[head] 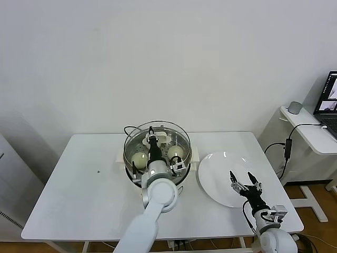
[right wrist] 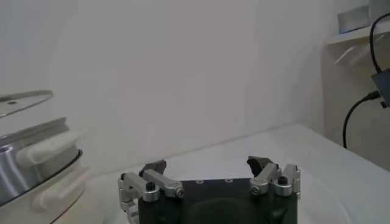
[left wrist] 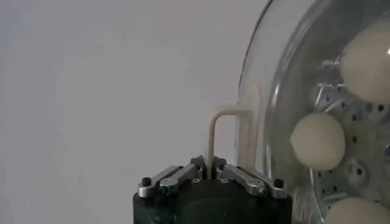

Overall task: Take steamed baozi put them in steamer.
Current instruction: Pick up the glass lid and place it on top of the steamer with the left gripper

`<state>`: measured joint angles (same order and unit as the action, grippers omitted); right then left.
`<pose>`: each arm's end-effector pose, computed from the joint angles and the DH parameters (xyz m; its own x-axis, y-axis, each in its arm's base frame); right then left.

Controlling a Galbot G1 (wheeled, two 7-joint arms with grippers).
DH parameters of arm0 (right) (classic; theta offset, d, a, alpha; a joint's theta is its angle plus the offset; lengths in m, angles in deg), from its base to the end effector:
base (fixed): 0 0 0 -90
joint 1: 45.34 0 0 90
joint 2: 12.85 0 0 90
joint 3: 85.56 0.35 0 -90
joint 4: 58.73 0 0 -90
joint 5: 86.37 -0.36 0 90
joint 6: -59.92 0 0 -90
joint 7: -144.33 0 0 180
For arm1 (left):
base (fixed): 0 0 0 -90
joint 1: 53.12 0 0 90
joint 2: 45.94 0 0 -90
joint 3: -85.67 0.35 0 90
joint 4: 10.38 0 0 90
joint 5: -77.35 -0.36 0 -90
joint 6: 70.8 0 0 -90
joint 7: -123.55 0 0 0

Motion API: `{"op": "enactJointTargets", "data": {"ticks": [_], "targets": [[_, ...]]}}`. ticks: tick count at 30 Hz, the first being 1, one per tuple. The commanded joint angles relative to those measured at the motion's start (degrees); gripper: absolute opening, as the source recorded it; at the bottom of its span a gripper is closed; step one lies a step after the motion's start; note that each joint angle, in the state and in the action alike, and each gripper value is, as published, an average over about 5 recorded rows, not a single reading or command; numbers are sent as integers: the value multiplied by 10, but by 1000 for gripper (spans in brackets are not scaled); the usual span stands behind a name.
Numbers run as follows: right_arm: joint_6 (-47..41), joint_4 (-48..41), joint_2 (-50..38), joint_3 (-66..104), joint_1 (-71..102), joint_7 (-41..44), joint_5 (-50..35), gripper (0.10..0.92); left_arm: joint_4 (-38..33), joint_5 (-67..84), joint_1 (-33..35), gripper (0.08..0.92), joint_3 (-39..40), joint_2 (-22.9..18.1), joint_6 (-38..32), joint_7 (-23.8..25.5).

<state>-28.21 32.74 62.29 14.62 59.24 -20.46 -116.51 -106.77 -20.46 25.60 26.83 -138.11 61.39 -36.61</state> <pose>0.2640 -0.1489 -0.3921 -0.9928 -0.0839 0.0849 -0.0599 0.9655 0.2536 0.3594 -0.1967 -0.2370 -0.9806 -0.1956 -0.0132 -0.0229 0.0473 0.9986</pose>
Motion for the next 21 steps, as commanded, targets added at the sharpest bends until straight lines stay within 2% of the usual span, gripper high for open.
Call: {"op": "enactJointTargets", "data": {"ticks": [1,21], "targets": [[1,-1,2,1,2,1,2,823,17,3,-1,129,6,-28,28,-8],[3,-3,5,-1,3,2,5,823,11,3,10,129,4,-28,28,-6]]}}
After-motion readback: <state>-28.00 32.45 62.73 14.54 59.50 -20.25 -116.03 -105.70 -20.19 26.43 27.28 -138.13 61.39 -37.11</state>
